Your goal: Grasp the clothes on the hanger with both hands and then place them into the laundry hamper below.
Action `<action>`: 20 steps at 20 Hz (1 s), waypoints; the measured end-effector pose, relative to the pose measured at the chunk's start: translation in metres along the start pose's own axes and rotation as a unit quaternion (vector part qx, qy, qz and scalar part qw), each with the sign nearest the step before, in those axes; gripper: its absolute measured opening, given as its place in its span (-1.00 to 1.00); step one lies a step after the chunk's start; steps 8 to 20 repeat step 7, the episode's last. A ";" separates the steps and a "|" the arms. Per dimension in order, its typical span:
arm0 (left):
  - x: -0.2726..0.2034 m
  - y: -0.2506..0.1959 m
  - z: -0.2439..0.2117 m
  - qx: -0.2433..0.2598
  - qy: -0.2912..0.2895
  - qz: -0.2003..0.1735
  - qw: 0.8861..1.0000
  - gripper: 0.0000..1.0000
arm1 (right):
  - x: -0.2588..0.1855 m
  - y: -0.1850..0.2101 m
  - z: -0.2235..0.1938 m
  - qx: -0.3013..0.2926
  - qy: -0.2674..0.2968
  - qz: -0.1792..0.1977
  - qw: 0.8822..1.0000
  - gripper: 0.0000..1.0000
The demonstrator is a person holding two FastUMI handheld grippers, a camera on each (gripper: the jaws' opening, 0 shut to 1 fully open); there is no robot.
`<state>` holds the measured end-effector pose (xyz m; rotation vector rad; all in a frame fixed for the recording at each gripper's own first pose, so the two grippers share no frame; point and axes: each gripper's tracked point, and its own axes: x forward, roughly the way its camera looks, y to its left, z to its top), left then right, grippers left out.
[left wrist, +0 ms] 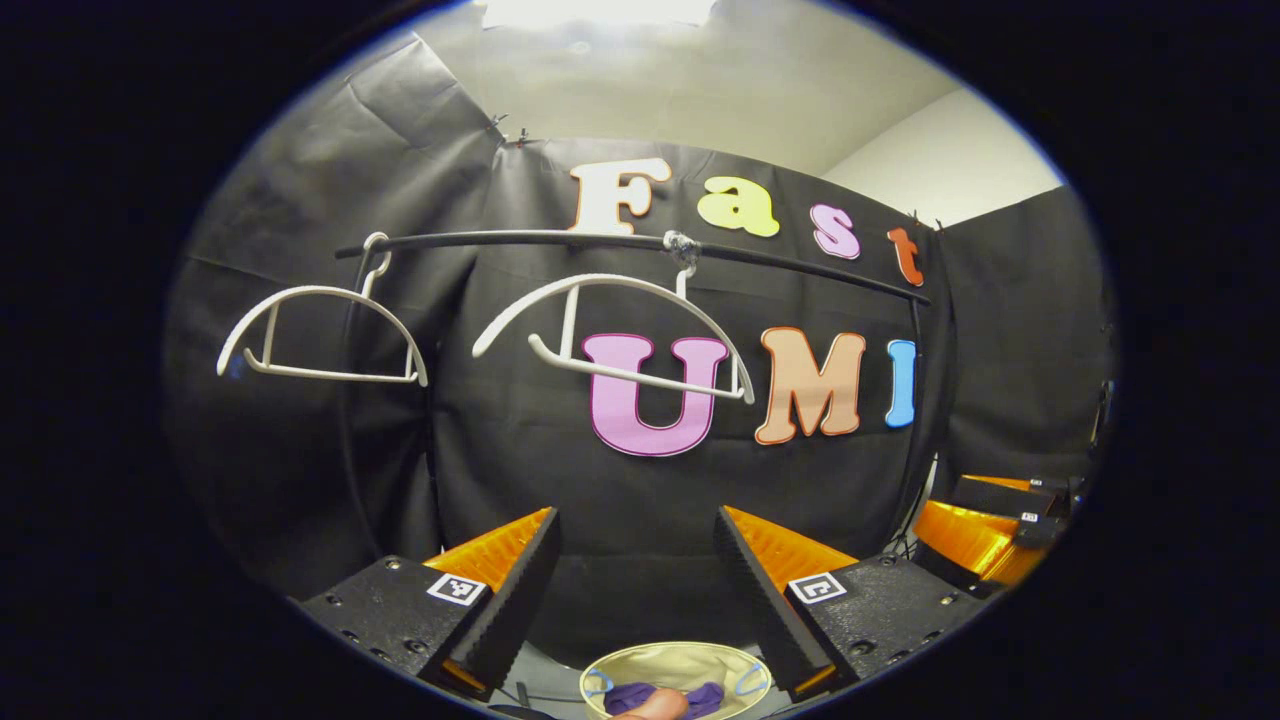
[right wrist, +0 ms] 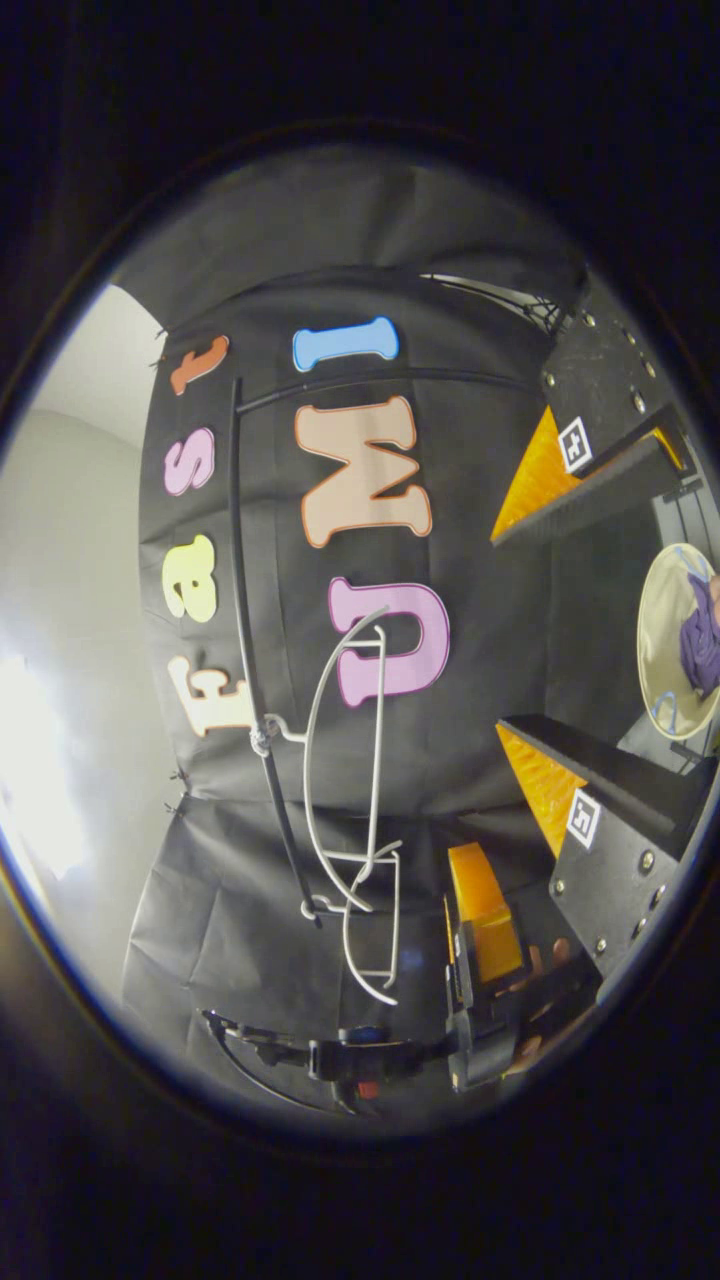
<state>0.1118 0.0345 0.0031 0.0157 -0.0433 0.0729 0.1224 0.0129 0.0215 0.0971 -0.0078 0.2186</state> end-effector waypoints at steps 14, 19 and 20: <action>-0.005 -0.063 0.029 -0.034 -0.030 -0.009 0.999 0.82 | -0.026 -0.024 0.044 0.004 -0.026 0.027 0.999 0.97; -0.005 -0.063 0.029 -0.034 -0.030 -0.009 0.999 0.82 | -0.026 -0.024 0.044 0.004 -0.026 0.027 0.999 0.97; -0.005 -0.063 0.029 -0.034 -0.030 -0.009 0.999 0.82 | -0.026 -0.024 0.044 0.004 -0.026 0.027 0.999 0.97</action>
